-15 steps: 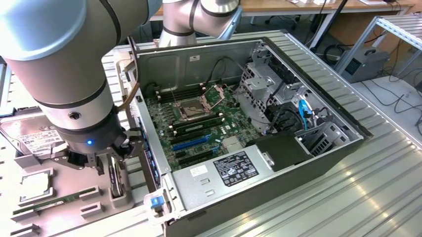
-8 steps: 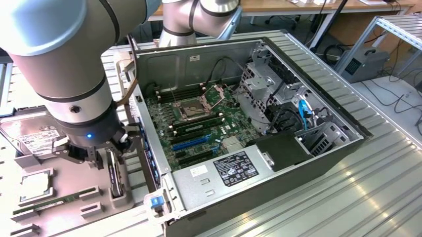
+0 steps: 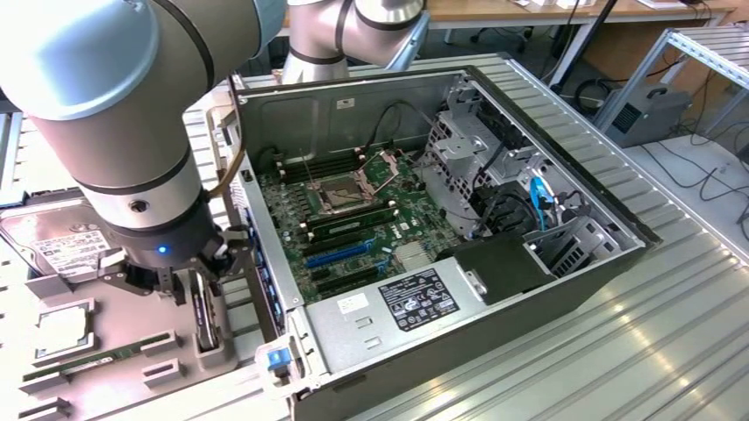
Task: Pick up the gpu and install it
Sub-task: 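Pick up the gpu and move the gpu toward the slot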
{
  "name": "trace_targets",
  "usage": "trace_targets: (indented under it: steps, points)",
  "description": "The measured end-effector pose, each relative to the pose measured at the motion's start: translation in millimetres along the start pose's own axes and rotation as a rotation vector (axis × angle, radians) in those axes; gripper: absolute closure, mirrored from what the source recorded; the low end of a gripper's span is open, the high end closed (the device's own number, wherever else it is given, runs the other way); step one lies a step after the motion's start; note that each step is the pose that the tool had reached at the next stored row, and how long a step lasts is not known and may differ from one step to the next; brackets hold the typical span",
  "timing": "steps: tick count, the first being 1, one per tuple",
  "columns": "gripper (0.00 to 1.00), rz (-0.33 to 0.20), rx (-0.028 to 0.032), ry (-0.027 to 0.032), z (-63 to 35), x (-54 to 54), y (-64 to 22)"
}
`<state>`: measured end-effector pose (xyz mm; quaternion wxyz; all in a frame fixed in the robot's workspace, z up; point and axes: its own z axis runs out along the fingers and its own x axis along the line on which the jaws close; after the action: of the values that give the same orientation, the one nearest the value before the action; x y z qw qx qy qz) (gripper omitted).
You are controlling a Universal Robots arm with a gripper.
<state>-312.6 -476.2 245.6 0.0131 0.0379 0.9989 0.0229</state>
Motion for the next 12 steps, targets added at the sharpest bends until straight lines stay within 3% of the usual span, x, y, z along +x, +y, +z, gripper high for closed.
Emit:
trace_targets:
  steps: [12]
  points:
    - [0.56,0.000,0.0001,0.0000,1.8,0.1,0.1]
